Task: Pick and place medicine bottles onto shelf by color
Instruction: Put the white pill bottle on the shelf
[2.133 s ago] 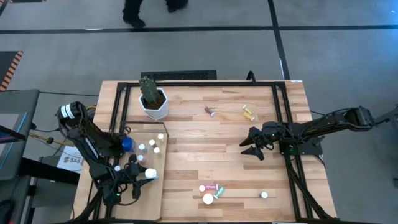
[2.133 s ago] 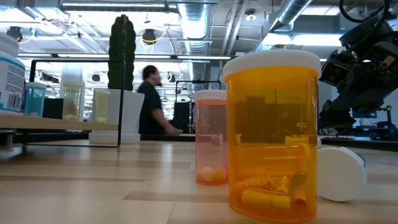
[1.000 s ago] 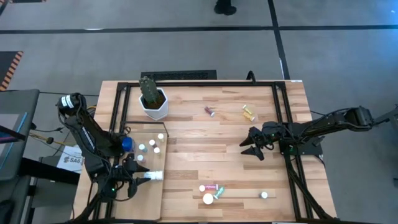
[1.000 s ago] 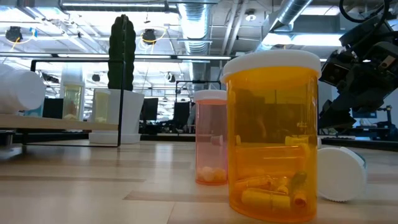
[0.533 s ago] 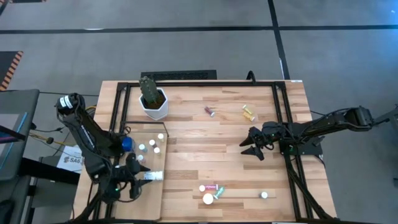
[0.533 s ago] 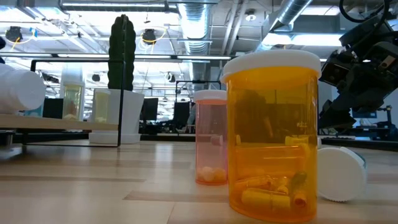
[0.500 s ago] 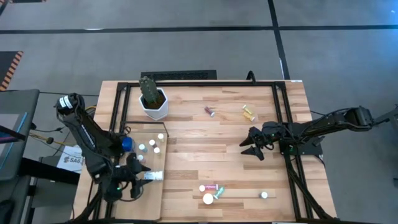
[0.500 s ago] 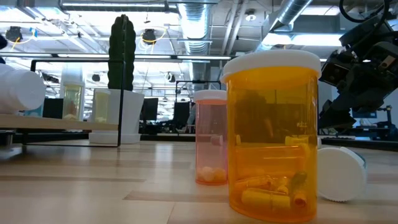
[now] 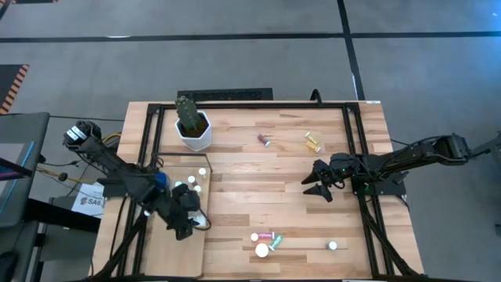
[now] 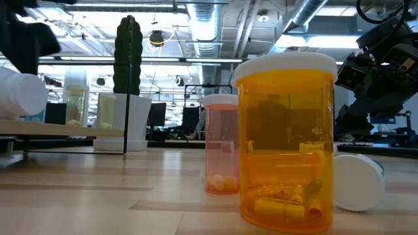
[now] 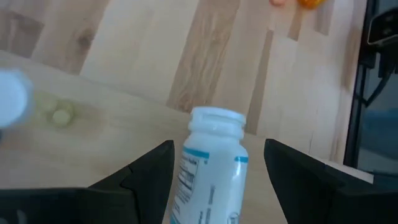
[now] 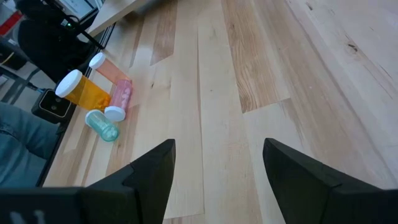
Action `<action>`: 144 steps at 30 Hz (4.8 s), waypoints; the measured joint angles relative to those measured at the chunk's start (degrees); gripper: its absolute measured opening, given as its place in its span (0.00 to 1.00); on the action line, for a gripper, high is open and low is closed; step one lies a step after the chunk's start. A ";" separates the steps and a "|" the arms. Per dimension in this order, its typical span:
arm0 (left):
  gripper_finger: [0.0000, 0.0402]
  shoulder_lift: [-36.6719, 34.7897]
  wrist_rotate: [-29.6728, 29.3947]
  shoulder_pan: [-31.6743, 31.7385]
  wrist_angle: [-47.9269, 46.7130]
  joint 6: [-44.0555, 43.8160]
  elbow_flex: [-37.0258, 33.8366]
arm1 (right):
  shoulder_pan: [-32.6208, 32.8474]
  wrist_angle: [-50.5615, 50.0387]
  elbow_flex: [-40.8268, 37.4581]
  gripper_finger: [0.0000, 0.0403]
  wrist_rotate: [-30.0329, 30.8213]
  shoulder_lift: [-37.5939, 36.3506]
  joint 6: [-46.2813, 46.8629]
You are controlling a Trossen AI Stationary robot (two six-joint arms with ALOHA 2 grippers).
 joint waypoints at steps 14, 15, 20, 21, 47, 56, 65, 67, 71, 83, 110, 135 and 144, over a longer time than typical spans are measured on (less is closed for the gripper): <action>0.58 0.10 11.28 8.11 1.01 13.25 0.33 | 0.01 0.00 0.00 0.66 -0.01 -0.02 0.00; 0.58 0.15 11.28 8.10 1.01 13.77 0.33 | 0.00 -0.02 0.00 0.66 -0.01 -0.02 0.00; 0.58 3.15 12.34 8.17 1.21 15.95 0.43 | 0.00 0.04 0.00 0.66 0.01 -0.02 0.00; 0.58 4.01 12.72 8.17 1.28 16.06 0.54 | 0.00 -0.02 0.00 0.66 -0.01 -0.02 0.00; 0.36 9.52 10.01 8.19 1.55 20.88 0.95 | 0.00 -0.31 0.00 0.66 -0.01 0.00 0.00; 0.37 8.24 0.62 5.80 1.34 23.06 2.81 | 0.00 -0.28 0.00 0.66 -0.01 0.00 0.00; 0.37 7.71 -14.70 1.54 3.66 19.80 3.02 | 0.00 -0.33 0.00 0.66 -0.01 0.00 0.00; 0.37 7.71 -17.80 0.58 4.24 18.73 3.02 | 0.00 -0.25 0.00 0.66 -0.01 0.00 0.00; 0.38 7.71 -23.84 -1.36 5.85 15.85 2.66 | 0.00 -0.28 0.00 0.66 -0.01 -0.01 0.00; 0.38 7.71 -44.68 -9.32 28.01 9.65 -9.12 | 0.00 -0.28 0.00 0.66 -0.01 0.00 0.00; 0.38 7.70 -57.23 -22.71 33.79 -5.61 -19.77 | 0.00 -0.28 0.00 0.66 -0.01 0.00 -0.02; 0.38 7.68 -54.48 -21.81 34.92 -3.10 -21.41 | 0.00 -0.28 0.00 0.66 -0.01 0.00 0.00; 0.38 7.69 -53.07 -20.10 35.16 -1.90 -21.41 | 0.00 -0.28 0.00 0.66 -0.01 0.00 0.00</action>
